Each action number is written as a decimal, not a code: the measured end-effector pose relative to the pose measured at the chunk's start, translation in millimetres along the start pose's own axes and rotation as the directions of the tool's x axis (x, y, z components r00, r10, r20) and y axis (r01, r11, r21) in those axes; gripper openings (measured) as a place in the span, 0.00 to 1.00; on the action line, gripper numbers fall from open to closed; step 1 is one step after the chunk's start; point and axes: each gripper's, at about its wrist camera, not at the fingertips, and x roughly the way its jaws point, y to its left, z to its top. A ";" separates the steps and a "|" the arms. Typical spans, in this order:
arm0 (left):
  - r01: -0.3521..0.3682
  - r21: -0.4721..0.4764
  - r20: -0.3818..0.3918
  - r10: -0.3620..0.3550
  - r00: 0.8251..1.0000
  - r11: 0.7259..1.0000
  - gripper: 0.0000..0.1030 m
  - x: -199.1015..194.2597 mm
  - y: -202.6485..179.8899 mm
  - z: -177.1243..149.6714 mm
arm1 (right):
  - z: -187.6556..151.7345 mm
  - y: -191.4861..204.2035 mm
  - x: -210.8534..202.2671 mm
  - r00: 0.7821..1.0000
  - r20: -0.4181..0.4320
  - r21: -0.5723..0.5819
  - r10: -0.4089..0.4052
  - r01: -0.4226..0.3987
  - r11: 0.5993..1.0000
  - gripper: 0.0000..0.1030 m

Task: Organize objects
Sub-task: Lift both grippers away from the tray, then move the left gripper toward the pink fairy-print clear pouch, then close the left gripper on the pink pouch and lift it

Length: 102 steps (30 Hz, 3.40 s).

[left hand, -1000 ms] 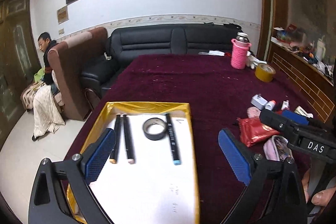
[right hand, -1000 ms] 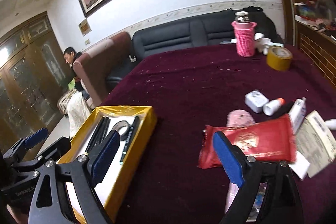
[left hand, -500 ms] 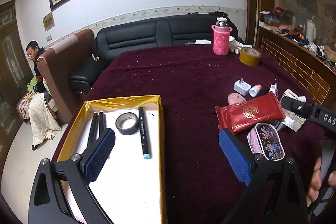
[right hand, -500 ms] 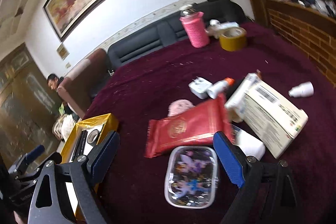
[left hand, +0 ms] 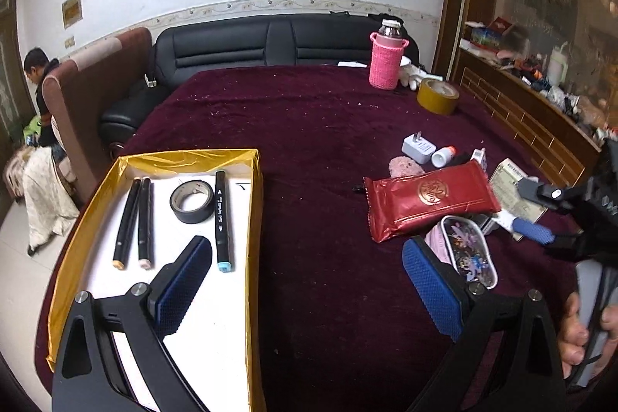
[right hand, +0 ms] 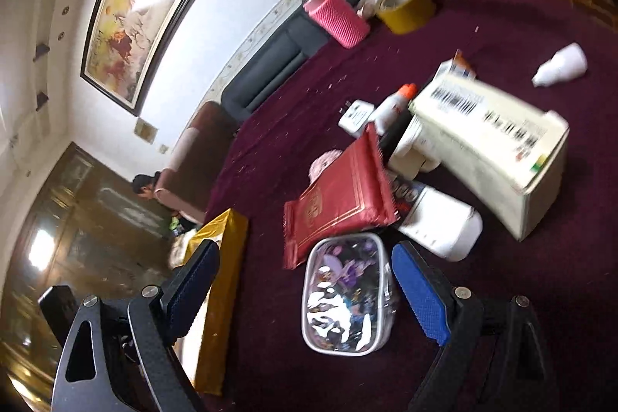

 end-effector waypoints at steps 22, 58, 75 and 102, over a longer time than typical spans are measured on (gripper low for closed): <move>0.109 -0.082 -0.053 -0.114 0.992 0.991 0.96 5.5 6.5 -29.3 | -30.8 34.9 61.8 0.968 -0.228 -0.072 0.107 -0.126 0.989 0.93; 0.080 0.107 -0.192 -0.058 0.980 0.991 0.74 72.7 -105.2 -54.3 | -8.6 10.2 -33.3 0.890 0.194 -0.164 -0.413 0.445 0.881 0.92; 0.273 -0.120 -0.187 -0.292 0.938 0.954 0.83 38.4 -38.0 -56.5 | -8.2 1.2 0.6 0.991 -0.068 -0.076 -0.117 0.112 0.991 0.92; 0.133 0.155 -0.283 -0.085 0.955 0.979 0.85 84.6 -94.2 -70.7 | 8.1 -23.7 -52.8 0.992 0.016 -0.011 -0.127 0.128 0.992 0.93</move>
